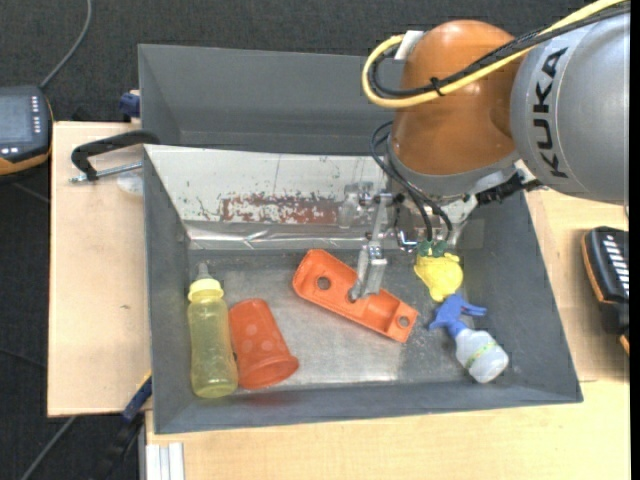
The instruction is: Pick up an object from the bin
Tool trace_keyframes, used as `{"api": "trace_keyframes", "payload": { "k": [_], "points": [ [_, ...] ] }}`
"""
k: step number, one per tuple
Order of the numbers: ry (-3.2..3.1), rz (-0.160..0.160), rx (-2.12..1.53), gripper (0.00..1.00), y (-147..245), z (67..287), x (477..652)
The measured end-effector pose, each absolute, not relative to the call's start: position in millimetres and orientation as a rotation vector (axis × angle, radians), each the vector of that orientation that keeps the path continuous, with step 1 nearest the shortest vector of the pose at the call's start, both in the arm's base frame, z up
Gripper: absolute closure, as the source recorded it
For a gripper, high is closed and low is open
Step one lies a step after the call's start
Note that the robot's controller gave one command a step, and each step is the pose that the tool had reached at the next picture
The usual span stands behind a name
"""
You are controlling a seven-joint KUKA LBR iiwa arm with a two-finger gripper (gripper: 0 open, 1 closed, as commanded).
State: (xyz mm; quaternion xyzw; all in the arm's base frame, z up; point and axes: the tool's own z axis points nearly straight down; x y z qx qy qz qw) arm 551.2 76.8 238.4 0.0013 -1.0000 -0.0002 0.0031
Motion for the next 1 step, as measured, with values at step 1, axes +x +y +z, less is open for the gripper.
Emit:
{"api": "trace_keyframes", "payload": {
  "k": [1],
  "points": [
    [-3.144,-0.002,0.001,0.00,76.4,243.3,552.4]
  ]
}}
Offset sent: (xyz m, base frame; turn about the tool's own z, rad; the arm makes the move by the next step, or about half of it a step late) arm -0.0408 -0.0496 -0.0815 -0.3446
